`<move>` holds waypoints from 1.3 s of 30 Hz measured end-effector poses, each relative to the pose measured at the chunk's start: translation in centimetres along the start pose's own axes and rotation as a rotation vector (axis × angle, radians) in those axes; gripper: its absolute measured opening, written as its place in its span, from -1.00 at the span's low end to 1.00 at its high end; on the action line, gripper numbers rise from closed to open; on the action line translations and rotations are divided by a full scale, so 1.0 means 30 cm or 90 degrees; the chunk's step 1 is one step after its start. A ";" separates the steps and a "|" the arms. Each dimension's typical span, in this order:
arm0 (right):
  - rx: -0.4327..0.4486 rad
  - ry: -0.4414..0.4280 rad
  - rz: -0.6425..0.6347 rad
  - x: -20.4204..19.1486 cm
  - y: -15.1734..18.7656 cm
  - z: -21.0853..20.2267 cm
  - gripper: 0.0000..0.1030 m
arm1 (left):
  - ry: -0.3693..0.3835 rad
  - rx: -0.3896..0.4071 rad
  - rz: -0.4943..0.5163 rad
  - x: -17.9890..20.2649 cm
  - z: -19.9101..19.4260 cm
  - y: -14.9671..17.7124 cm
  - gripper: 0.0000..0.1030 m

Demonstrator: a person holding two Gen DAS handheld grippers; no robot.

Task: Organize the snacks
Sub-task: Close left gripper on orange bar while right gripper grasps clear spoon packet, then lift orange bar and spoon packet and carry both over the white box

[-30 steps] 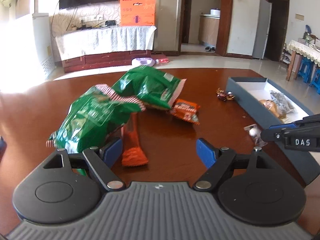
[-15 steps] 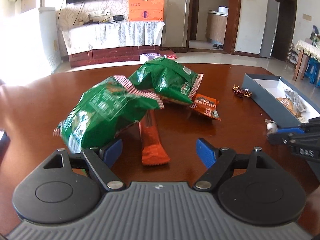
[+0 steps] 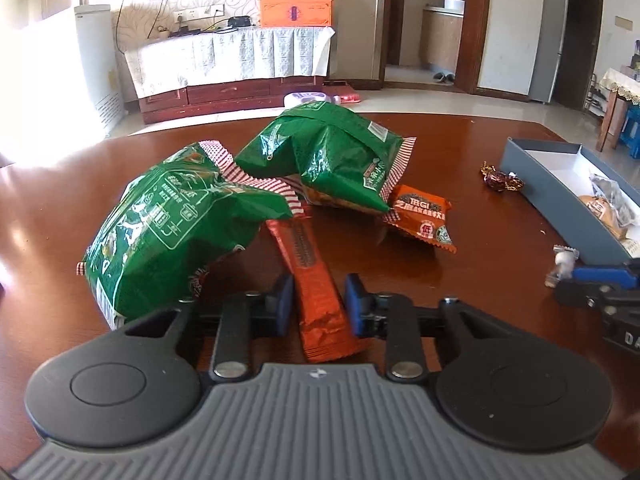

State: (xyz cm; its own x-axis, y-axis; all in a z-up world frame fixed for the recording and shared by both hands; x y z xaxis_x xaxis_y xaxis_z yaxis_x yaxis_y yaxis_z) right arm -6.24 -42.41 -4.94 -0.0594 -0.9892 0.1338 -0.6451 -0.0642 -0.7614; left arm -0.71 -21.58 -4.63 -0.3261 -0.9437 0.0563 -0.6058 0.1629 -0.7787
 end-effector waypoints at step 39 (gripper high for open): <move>0.011 -0.014 -0.091 -0.160 0.015 -0.053 -0.65 | 0.025 0.003 0.020 0.057 -0.011 0.031 -0.43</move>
State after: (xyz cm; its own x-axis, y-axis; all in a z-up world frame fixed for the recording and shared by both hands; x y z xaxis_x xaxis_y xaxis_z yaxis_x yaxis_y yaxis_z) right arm -7.45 -37.49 -4.91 0.0490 -0.9727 0.2270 -0.6323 -0.2061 -0.7468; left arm -2.05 -22.95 -5.05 -0.3727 -0.9262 0.0567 -0.5916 0.1901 -0.7835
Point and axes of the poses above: each gripper's, at about its wrist camera, not at the fingertips, and z roughly the way its jaws point, x to its right, y to its underside, the point moved 10 cm from there along z, roughly the way its jaws point, and after that the axes turned 4 degrees about y, right-handed, at the moved point
